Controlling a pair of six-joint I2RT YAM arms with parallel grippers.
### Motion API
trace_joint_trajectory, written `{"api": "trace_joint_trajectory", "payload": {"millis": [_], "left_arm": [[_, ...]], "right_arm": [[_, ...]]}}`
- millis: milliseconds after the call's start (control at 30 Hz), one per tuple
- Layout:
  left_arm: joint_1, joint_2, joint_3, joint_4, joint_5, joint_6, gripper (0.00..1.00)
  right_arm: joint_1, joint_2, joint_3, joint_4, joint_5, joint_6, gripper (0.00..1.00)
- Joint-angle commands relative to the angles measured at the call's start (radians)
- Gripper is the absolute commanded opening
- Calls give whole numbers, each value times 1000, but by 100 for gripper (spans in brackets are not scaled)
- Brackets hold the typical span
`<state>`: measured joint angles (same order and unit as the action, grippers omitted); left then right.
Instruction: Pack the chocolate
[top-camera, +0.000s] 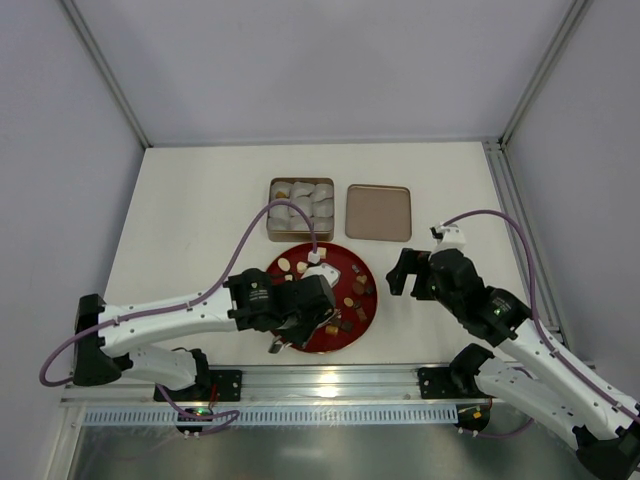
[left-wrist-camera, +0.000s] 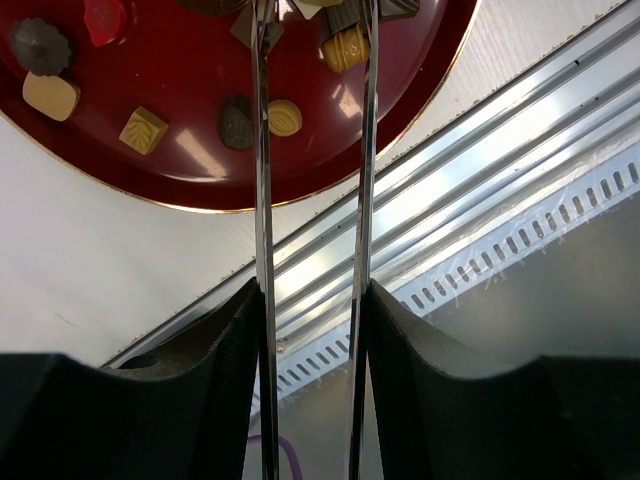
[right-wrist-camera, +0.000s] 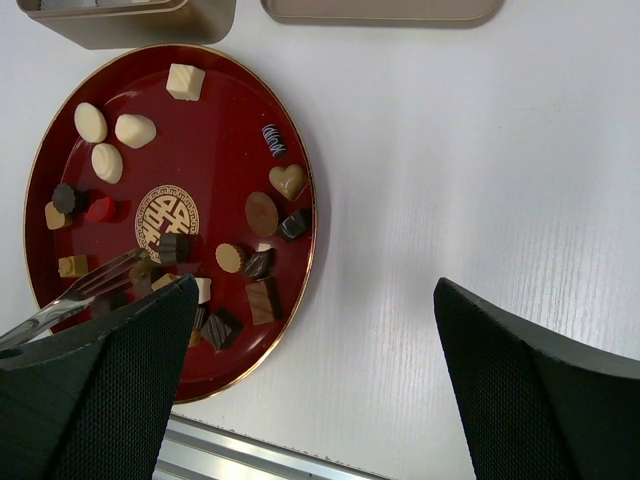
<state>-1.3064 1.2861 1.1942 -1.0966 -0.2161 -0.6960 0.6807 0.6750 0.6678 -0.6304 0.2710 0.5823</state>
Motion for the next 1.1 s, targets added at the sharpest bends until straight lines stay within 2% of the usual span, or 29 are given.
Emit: {"api": "trace_joint_trajectory", "payload": {"millis": [0, 767, 1067], "left_arm": [[-8, 7, -4, 32, -9, 7, 44], [-8, 51, -13, 50, -6, 15, 41], [-8, 45, -1, 40, -22, 12, 32]], "right_arm": [[0, -20, -8, 6, 22, -1, 100], [0, -32, -36, 17, 22, 5, 100], [0, -34, -37, 17, 23, 5, 100]]}}
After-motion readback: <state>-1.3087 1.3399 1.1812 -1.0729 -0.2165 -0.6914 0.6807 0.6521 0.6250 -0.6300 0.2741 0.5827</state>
